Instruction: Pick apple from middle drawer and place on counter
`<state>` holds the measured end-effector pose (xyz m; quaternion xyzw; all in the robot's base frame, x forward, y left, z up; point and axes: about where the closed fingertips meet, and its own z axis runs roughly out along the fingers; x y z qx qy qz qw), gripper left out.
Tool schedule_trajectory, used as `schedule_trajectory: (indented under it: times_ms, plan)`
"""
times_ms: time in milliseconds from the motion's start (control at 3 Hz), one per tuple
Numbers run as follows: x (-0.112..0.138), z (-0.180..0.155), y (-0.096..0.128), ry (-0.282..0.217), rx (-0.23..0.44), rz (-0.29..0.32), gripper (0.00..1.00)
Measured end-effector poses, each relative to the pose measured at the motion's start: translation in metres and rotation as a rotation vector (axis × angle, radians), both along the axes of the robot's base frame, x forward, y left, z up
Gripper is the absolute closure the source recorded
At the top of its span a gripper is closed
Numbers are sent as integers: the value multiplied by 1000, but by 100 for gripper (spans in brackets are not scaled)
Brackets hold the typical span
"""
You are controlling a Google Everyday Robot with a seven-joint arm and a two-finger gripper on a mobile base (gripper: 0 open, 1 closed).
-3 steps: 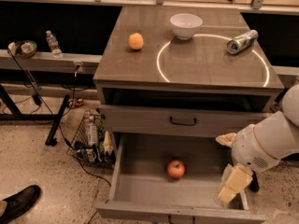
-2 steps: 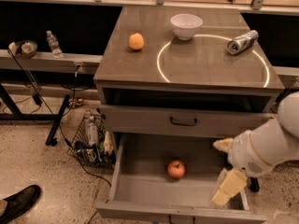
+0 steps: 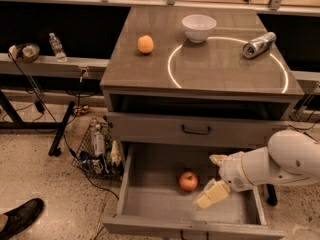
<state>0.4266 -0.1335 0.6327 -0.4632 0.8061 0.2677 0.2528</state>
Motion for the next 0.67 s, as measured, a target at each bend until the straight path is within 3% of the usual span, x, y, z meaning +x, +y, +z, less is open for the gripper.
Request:
schedule_trajectory:
  times_ms: [667]
  plan:
    - [72, -106, 21, -10, 160, -81, 0]
